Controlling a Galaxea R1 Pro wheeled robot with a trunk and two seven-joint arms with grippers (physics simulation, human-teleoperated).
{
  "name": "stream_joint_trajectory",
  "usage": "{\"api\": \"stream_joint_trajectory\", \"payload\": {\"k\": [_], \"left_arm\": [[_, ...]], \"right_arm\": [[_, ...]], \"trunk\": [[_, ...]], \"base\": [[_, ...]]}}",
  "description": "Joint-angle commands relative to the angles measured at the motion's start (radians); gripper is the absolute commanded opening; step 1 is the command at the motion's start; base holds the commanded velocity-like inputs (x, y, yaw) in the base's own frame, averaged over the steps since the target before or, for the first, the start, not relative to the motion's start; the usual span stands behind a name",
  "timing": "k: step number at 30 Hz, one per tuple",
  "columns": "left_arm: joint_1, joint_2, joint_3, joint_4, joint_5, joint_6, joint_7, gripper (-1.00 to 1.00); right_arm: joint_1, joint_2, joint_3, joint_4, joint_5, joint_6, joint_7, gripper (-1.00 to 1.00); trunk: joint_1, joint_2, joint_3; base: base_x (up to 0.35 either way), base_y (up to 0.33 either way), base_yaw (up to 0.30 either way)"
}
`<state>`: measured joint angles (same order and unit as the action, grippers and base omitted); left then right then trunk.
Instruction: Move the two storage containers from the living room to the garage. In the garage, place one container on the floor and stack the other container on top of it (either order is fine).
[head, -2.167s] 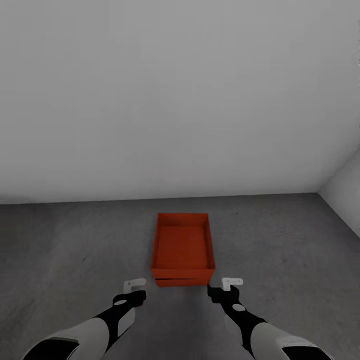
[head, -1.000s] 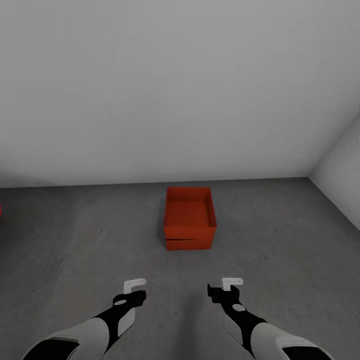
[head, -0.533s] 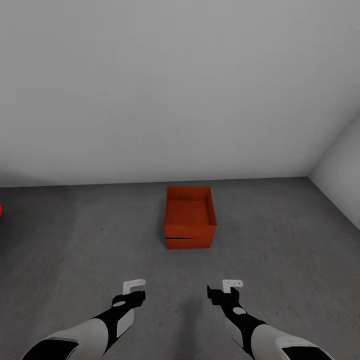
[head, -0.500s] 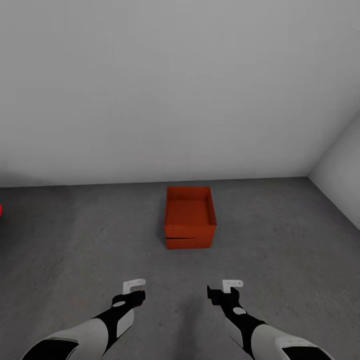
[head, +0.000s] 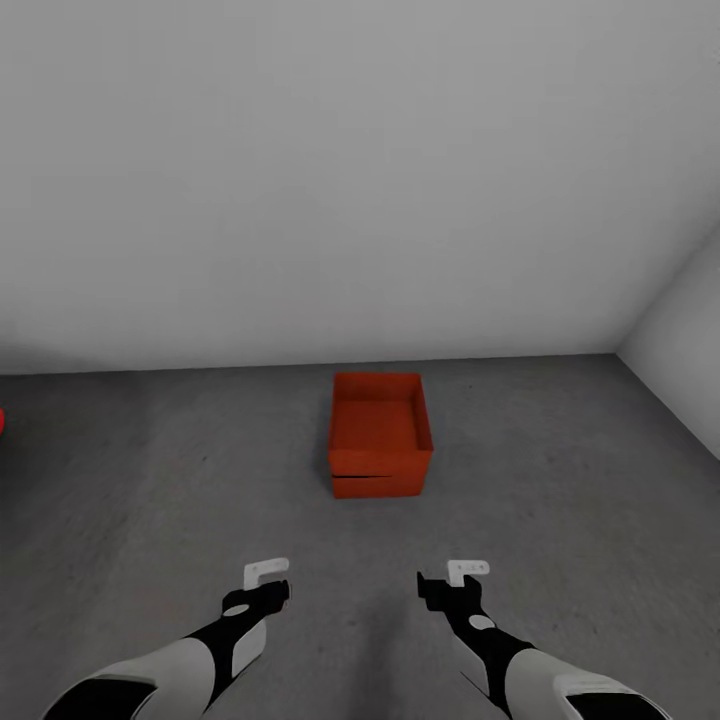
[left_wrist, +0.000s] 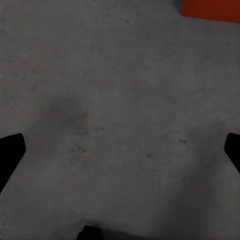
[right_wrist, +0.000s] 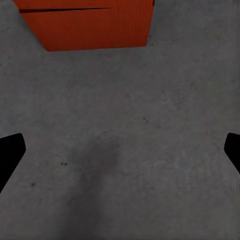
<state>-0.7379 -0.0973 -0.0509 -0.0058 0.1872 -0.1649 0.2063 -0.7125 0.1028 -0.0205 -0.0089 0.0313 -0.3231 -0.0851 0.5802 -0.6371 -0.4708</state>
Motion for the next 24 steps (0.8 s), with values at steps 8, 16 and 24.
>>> {"api": "stream_joint_trajectory", "payload": {"k": [8,16,24], "left_arm": [[0.001,0.104,-0.005,0.003,0.018,0.003,0.005,1.0],[-0.001,0.197,-0.003,0.003,0.081,0.006,-0.034,1.0],[-0.002,0.234,-0.003,0.004,0.127,0.009,-0.071,1.0]], "right_arm": [[-0.001,-0.091,0.0,0.025,0.008,-0.002,0.015,1.0],[-0.001,-0.113,0.003,0.039,0.014,0.003,0.022,1.0],[-0.001,-0.119,0.005,0.041,0.039,0.058,0.05,1.0]], "trunk": [[0.0,-0.001,-0.001],[0.0,-0.001,-0.001],[0.0,-0.001,-0.001]], "base": [[0.0,0.0,0.0],[0.0,0.0,0.0],[0.0,0.0,0.0]]}}
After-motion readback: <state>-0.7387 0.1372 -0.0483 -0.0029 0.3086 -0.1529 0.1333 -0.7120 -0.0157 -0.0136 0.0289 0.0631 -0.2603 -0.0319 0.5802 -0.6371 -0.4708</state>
